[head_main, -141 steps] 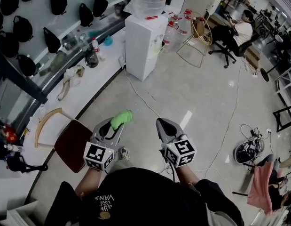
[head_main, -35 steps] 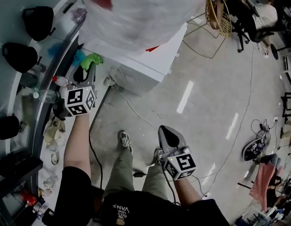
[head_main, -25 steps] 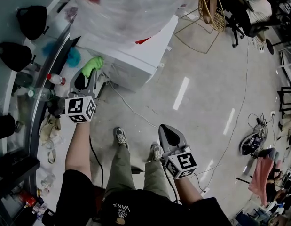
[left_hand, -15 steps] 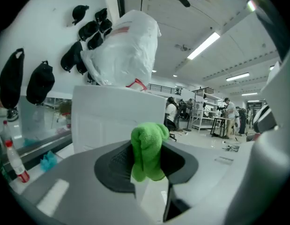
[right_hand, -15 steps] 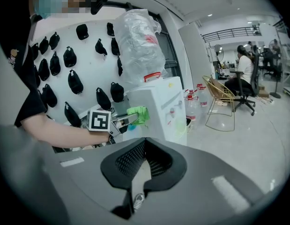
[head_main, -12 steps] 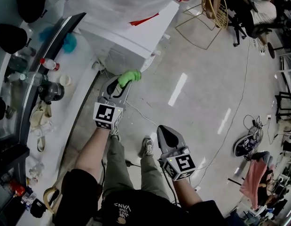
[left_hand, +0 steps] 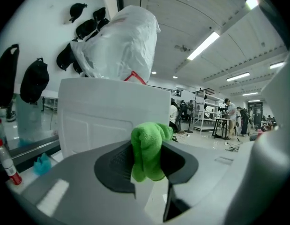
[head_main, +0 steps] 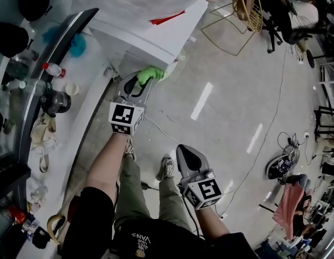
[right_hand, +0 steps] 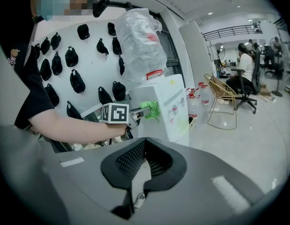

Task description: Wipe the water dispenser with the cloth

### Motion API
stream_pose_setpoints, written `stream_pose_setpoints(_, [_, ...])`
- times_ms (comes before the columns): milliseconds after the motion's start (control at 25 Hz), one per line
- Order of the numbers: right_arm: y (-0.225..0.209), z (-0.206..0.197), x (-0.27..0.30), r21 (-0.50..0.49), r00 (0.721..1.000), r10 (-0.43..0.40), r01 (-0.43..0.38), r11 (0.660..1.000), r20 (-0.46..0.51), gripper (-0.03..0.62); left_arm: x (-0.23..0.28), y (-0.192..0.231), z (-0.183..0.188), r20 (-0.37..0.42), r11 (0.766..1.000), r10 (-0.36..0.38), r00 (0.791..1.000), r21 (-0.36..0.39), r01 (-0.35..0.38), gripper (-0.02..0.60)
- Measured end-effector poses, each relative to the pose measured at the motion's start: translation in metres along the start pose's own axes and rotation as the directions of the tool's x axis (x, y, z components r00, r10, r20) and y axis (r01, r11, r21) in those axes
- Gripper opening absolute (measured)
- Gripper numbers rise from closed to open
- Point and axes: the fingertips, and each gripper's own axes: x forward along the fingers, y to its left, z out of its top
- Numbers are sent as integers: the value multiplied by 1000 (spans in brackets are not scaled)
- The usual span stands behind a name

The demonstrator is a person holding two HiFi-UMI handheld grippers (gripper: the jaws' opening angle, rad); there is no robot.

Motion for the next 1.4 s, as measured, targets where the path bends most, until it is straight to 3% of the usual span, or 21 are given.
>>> stream_pose_setpoints(200, [8,-2,15,6,1000,0,0,1000,-8,6,-7,53,4,-3,995,79,997,-54,-79,135])
stream_pose_setpoints(560, [20,-11,60,50,1000,-7,8,999,-31,6,-13,157,4,-23,986,166,986,-12,-166,135])
stream_pose_setpoints(840, [26,-15,83,62,999,-2,5,998,-49,6,-20,212,5,-29,972,234,972,-17,-234,135])
stream_pose_setpoints(1120, [13,-15,79,58,999,-4,7,998,-50,6,-31,199,-4,-25,968,249,968,-31,-249,135])
stream_pose_setpoints(1400, [-7,-14,58,22,999,20,-19,1000,-46,6,-36,96,-32,-32,992,123,992,-8,-124,135])
